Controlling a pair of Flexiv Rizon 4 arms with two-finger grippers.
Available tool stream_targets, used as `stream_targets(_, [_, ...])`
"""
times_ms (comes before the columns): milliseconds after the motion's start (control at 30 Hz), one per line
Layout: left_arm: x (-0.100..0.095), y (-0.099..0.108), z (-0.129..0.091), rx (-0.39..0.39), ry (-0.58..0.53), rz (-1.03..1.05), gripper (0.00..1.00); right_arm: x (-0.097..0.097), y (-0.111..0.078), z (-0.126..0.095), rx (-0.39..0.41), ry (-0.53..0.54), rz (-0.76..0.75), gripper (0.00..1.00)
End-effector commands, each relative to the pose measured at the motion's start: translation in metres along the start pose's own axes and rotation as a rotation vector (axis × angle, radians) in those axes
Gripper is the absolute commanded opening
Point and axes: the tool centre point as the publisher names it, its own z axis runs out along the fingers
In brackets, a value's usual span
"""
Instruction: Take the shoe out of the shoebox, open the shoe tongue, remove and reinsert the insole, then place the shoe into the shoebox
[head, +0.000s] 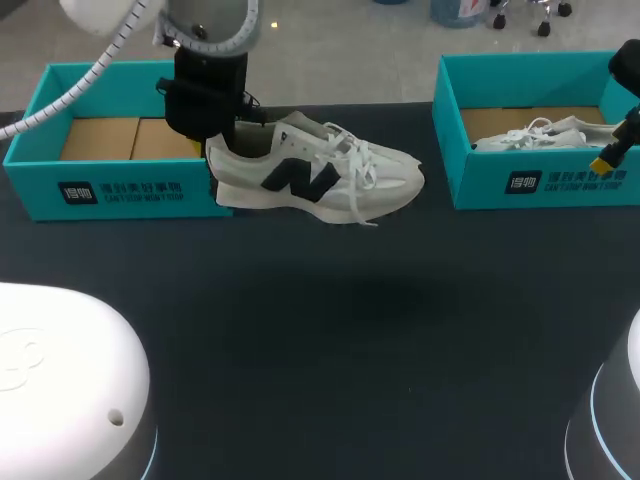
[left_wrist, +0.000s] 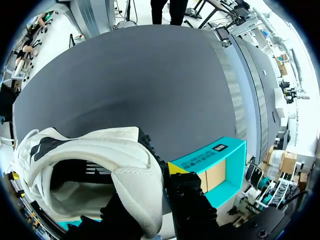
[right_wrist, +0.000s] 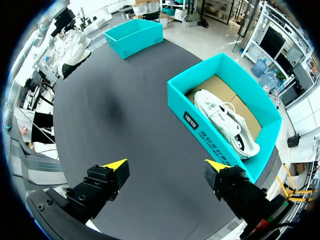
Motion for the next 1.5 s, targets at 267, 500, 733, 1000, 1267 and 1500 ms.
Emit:
stream_targets(267, [0.002, -0.001, -0.001, -0.003, -0.004, 0.001, 0.0, -0.001, 0.0, 0.0, 0.001, 0.001, 0.0, 1.0])
stream_targets(500, [0.002, -0.001, -0.001, -0.003, -0.004, 0.001, 0.0, -0.001, 0.0, 0.0, 0.001, 0.001, 0.0, 1.0])
stream_targets(733, [0.002, -0.001, -0.001, -0.003, -0.004, 0.001, 0.0, -0.001, 0.0, 0.0, 0.001, 0.001, 0.0, 1.0])
stream_targets(1000, [-0.02, -0.039, -0.005, 0.007, 0.001, 0.008, 0.0, -0.001, 0.0, 0.0, 0.001, 0.001, 0.0, 1.0])
stream_targets(1267, [-0.032, -0.048, 0.011, -0.004, 0.002, -0.03, 0.0, -0.001, 0.0, 0.0, 0.001, 0.001, 0.0, 1.0])
stream_targets(1500, [-0.032, -0.048, 0.011, -0.004, 0.002, -0.03, 0.0, -0.001, 0.0, 0.0, 0.001, 0.001, 0.0, 1.0])
